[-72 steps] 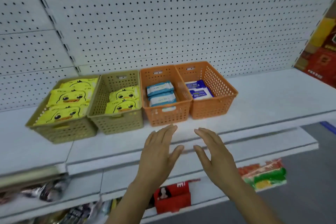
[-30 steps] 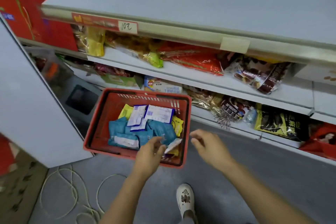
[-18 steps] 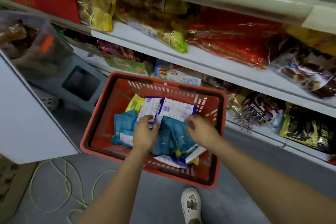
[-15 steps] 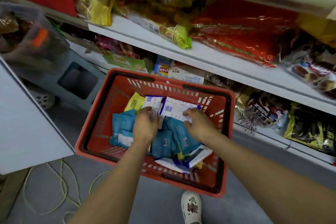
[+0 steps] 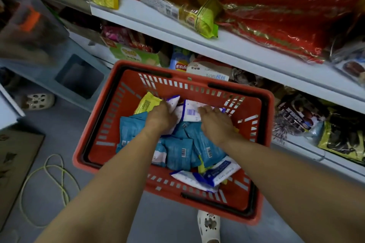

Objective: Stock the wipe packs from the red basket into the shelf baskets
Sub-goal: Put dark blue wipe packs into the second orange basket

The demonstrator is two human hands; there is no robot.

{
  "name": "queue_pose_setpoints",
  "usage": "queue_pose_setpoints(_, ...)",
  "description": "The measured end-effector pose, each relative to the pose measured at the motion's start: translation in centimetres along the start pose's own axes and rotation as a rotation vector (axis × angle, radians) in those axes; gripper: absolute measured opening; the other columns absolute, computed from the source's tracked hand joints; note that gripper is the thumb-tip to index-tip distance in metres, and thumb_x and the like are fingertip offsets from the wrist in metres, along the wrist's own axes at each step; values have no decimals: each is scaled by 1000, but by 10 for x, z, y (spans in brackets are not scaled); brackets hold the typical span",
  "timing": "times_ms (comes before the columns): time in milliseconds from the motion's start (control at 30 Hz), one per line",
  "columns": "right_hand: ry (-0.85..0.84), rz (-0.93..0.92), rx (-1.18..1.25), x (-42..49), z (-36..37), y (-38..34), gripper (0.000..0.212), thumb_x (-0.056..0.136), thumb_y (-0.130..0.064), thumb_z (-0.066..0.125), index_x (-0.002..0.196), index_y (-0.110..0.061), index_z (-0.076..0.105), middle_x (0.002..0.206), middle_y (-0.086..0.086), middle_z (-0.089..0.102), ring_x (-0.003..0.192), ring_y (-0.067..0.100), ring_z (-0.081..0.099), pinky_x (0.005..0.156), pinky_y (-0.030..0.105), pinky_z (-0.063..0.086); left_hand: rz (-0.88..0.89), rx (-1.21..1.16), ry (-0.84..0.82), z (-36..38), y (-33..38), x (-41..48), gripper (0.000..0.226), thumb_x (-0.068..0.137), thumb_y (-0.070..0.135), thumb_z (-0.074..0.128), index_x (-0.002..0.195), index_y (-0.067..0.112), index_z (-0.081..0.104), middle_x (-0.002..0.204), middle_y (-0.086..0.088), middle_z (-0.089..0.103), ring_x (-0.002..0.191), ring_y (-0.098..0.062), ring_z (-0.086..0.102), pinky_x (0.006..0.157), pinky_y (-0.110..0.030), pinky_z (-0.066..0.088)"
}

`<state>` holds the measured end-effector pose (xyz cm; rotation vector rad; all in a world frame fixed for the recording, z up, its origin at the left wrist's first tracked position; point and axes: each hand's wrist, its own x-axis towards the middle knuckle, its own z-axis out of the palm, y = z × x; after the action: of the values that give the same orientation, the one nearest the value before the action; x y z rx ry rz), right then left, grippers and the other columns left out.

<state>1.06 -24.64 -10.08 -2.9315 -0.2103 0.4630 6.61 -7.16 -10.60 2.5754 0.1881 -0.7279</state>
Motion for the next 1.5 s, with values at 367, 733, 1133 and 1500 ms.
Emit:
queue_pose_setpoints(367, 201, 438, 1223, -89, -75, 9, 17, 90, -2, 47, 86, -8, 62, 68, 1, 63, 56, 12, 57, 47, 20, 42, -161, -965, 91, -24, 54, -126, 28, 87, -7, 43, 83, 14, 60, 70, -6, 64, 54, -21, 59, 54, -30, 50)
queue_pose_setpoints(733, 58, 584, 1599, -297, -156, 94, 37, 56, -9, 51, 86, 11, 60, 83, 25, 53, 78, 30, 48, 66, 36, 36, 3, -1292, -207, 28, 167, -334, 23, 87, 5, 66, 110, 8, 65, 98, -14, 75, 81, -27, 72, 67, -38, 60)
queue_pose_setpoints(1133, 268, 422, 1355, -569, -212, 228, 18, 93, -19, 60, 109, -12, 64, 98, 7, 74, 83, 22, 73, 73, 35, 59, 225, -1139, -261, 145, 330, -545, 46, 73, -5, 78, 112, 13, 62, 96, -8, 76, 83, -26, 74, 63, -35, 59)
queue_pose_setpoints(1500, 627, 563, 1319, -685, -259, 364, 3, 88, -14, 66, 91, -14, 65, 92, 7, 72, 79, 20, 71, 67, 33, 57, 308, -1103, -379, 206, 494, -620, 17, 98, 20, 56, 111, 12, 63, 95, -10, 76, 83, -29, 73, 69, -42, 61)
